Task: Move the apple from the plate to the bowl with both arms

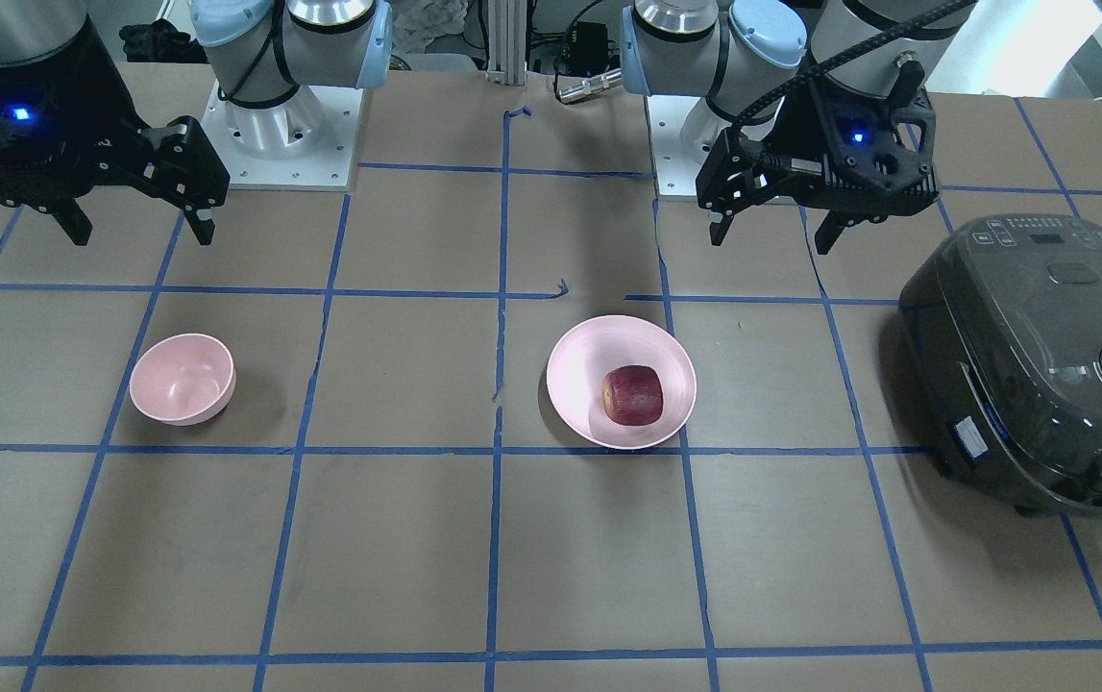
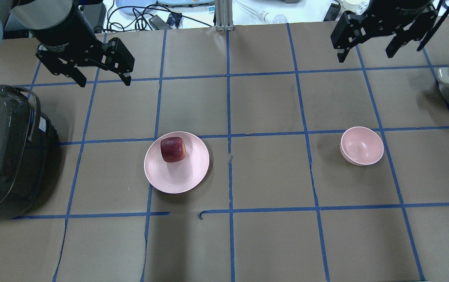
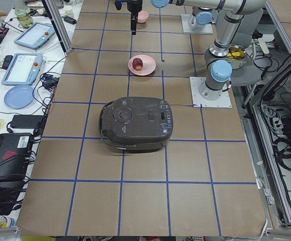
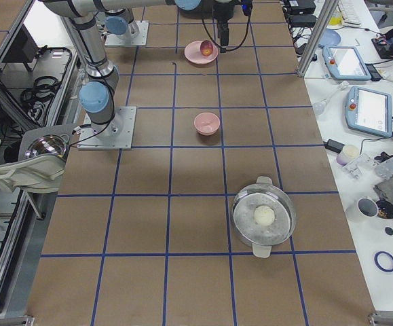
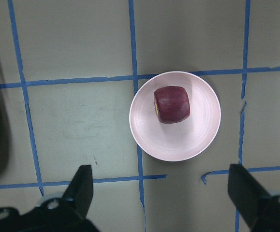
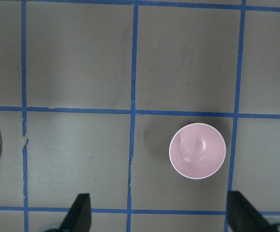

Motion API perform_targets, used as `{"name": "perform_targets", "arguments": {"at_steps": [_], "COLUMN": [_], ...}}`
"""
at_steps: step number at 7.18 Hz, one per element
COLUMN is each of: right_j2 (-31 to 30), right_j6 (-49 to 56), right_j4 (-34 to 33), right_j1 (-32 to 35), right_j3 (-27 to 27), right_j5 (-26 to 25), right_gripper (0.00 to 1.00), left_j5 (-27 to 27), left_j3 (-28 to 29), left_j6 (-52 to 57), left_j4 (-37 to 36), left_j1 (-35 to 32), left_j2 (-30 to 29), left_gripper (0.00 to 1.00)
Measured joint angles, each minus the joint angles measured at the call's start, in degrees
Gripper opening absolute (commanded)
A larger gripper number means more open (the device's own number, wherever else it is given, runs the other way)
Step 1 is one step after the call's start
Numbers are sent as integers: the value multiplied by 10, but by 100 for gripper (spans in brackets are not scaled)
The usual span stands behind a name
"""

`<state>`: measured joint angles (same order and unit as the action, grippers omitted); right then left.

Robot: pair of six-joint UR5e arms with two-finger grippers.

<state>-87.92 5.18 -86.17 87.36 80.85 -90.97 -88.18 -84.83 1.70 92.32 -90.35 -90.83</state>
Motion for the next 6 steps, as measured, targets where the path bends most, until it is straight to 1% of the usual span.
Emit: {"name": "perform_targets", "arguments": {"at_steps": [6], "right_j2": [0], "right_j6": [1], "right_j4": [0], "right_j1": [0], "right_j3": [0], "right_j5": [5], "right_gripper": [100], "left_j5": [4], "left_j3": [-3], "left_j6": [-2], "left_j4": [-5], "left_j1": [1], "left_j2": [-3], "left_gripper": [100]}}
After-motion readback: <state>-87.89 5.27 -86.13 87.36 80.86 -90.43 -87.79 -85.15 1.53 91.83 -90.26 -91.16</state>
